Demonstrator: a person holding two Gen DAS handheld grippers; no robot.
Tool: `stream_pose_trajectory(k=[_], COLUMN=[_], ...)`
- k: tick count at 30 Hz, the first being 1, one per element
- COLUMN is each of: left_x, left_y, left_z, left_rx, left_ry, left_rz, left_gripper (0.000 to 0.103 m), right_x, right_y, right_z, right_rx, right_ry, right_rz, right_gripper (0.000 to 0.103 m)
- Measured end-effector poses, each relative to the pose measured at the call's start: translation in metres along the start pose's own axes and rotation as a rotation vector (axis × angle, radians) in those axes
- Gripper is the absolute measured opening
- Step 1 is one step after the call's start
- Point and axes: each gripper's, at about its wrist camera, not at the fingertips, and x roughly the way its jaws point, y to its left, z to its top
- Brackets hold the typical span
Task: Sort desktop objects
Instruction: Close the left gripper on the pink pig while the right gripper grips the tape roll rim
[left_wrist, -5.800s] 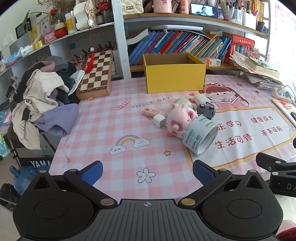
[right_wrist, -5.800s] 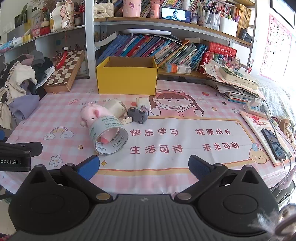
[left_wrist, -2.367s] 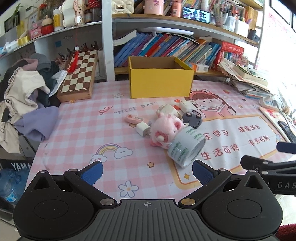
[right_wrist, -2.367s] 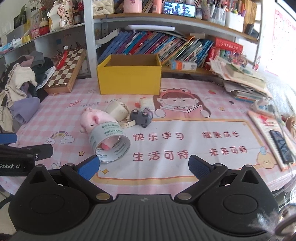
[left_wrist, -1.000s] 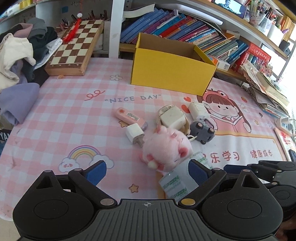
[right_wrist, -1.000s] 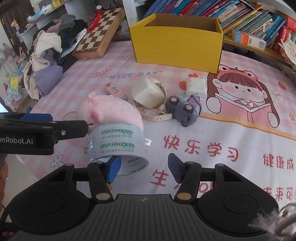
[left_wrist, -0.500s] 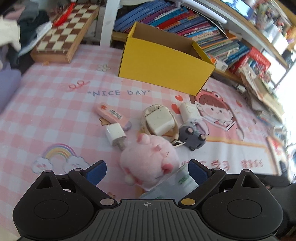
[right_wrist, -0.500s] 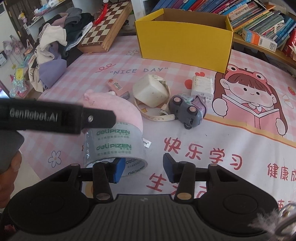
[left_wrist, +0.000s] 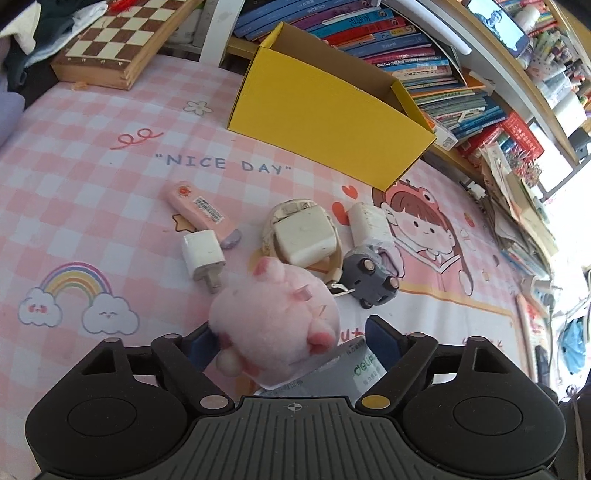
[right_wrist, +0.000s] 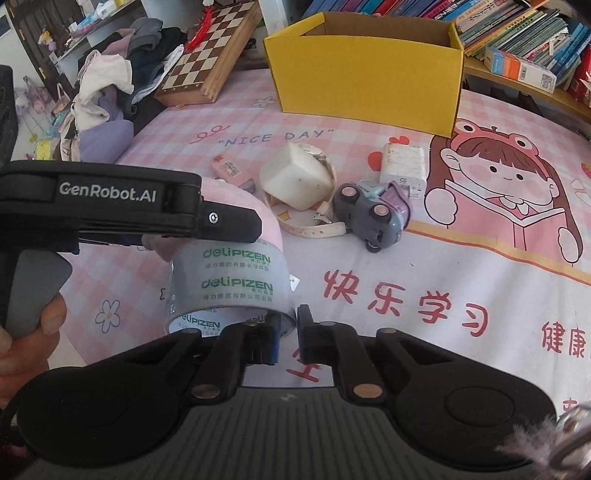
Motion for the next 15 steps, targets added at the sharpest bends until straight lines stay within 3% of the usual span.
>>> stream_pose_trajectory(k=[3, 5, 8, 15], left_x=[0.001, 0.000, -0.002, -0.023], left_y=[-0.001, -0.002, -0.001, 0.010], left_z=[0.001, 0.002, 0.002, 0.002], left_rx=[-0.004, -0.005, -0.009, -0.044], left_ry=[-0.003, -0.002, -0.005, -0.053], left_rz=[-0.011, -0.023, -0.030, -0.036], left_gripper=[0.076, 0.064, 0.055, 0.053], right_x=[-0.004, -0.008, -0.014, -0.029], right_y=[-0.001, -0.001, -0.003, -0.007], right_z=[-0.001, -0.001, -0.003, -0.006], right_rx=[0.000, -0.004, 0.002, 0.052], right_ry=[-0.012, -0.024, -0.038, -0.081], right_rz=[-0.002, -0.014, -0.033, -0.076], right_gripper=[0.007, 0.006, 0.006, 0.006])
